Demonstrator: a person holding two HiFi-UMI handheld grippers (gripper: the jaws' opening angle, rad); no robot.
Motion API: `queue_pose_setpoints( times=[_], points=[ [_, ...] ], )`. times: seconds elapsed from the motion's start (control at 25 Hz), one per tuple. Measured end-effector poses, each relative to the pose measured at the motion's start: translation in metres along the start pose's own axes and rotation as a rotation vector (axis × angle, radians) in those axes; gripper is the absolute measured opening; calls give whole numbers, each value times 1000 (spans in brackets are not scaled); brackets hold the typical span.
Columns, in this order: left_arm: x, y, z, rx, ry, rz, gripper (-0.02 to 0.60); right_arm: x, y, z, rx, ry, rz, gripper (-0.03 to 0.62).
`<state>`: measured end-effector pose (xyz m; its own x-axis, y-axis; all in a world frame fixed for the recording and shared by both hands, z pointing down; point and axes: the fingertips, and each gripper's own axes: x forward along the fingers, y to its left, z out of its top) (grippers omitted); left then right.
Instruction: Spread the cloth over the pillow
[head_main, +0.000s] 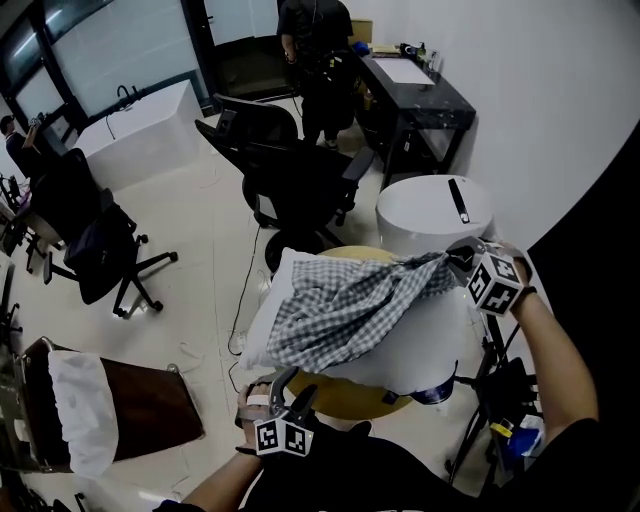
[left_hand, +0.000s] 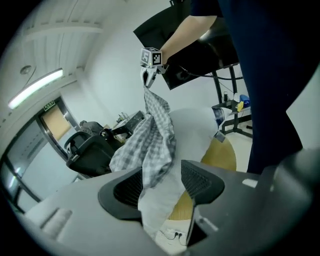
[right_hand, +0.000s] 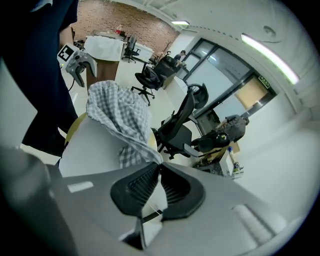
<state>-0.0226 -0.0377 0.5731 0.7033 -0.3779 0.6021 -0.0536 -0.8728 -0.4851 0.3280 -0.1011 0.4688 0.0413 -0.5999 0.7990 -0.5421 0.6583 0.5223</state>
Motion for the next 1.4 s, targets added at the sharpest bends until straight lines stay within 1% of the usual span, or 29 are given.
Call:
queue_pose_setpoints(
  times=[0.08, 0.2, 0.24, 0.36, 0.44, 0.56, 0.6, 0.64, 0.76, 0.8, 0.84, 0.96, 1.08, 1.16, 1.24, 1.4],
  points=[
    [15, -9, 1, 5, 5, -5, 236, -3, -2, 1, 17, -5, -13, 23],
    [42, -8, 0, 57, 26, 36, 300, -6, -5, 4, 45, -23, -29, 23],
    [50, -8, -1, 67, 34, 38, 310, -6, -5, 5, 51, -27, -32, 23],
    [73, -9, -7, 79, 64, 33, 313, -9, -3, 9, 75, -45, -34, 23],
    [85, -4, -12, 89, 91, 49, 313, -12, 0, 11, 89, -57, -36, 23],
    [97, 11, -17, 124, 128, 85, 313, -16, 4, 11, 113, -74, -42, 23],
    [99, 16, -18, 140, 140, 92, 303, -18, 5, 9, 123, -78, -44, 23],
    [100, 21, -19, 157, 150, 99, 271, -19, 7, 7, 133, -81, -47, 23],
    [90, 37, -18, 196, 154, 111, 115, -23, 11, -2, 170, -85, -59, 23],
    [84, 44, -17, 206, 148, 113, 79, -25, 11, -6, 187, -87, -67, 23],
    [77, 53, -15, 215, 143, 118, 47, -27, 11, -10, 207, -90, -78, 23],
    [53, 93, -6, 241, 124, 150, 25, -37, 10, -22, 264, -105, -120, 23],
    [35, 148, 13, 292, 93, 191, 21, -51, 8, -32, 312, -126, -171, 23],
    [30, 184, 29, 333, 76, 202, 18, -61, 6, -33, 333, -147, -203, 23],
    [30, 218, 46, 376, 65, 207, 17, -70, 1, -33, 337, -164, -246, 23],
    [31, 279, 91, 470, 29, 245, 16, -95, -20, -32, 345, -183, -343, 23]
  ],
)
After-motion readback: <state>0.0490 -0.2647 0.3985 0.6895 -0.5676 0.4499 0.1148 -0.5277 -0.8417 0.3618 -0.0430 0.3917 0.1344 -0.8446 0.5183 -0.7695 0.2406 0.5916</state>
